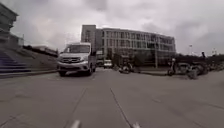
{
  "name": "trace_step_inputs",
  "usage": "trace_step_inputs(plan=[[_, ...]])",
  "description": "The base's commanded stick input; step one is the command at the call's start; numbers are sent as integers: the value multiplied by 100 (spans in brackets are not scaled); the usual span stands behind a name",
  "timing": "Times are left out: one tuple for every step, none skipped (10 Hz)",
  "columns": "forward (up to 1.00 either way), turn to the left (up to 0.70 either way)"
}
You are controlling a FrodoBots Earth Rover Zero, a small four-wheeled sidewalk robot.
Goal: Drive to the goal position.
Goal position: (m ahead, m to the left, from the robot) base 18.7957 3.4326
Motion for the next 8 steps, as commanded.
trace_step_inputs(plan=[[70, 0], [70, -10], [70, -34], [70, -25], [70, -15], [70, -3], [70, 0], [70, 0]])
